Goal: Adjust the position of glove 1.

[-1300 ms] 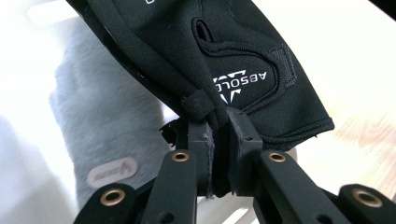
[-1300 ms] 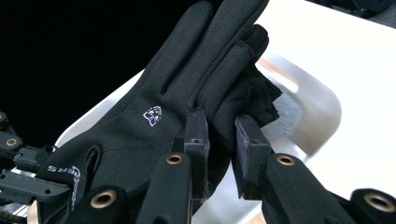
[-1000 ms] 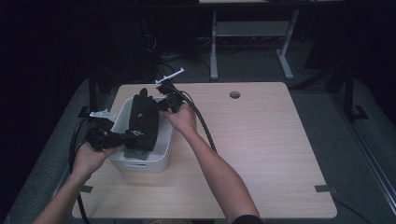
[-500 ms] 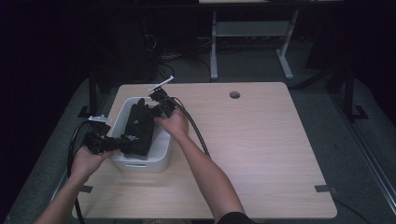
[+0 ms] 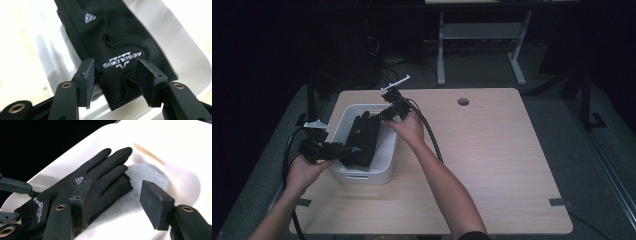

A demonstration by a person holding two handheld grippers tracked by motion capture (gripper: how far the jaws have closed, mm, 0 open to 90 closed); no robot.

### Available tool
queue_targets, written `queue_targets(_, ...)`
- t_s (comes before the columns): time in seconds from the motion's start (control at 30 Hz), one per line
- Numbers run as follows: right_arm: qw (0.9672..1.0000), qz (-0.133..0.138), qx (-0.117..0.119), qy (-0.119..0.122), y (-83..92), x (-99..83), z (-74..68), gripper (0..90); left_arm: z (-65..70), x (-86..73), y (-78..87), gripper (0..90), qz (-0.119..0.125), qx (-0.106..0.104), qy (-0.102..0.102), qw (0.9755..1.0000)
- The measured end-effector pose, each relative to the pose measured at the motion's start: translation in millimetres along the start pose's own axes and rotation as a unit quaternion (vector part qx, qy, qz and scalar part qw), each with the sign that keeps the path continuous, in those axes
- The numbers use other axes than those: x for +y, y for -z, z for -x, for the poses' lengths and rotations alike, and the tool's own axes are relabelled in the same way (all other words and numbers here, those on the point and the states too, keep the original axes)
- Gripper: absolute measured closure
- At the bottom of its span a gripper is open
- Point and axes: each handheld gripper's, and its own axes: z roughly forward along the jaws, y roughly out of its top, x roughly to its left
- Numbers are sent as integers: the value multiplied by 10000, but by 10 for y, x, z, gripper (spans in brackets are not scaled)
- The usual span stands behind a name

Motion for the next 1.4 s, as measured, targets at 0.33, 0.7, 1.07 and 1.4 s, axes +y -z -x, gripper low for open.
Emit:
queue_targets(0.33,9998,164,-146,-35,380,-86,135,371,166,116,33,458,197,-112,-199,9995)
queue_targets(0.7,9992,294,-256,-121,708,-235,260,338,338,222,4,405,340,-304,-315,9985)
queue_targets(1.07,9986,339,-328,-228,926,-367,361,320,519,305,-62,385,332,-389,-510,9974)
queue_targets(1.4,9978,444,-338,-346,1143,-543,473,301,725,376,-102,347,394,-525,-646,9958)
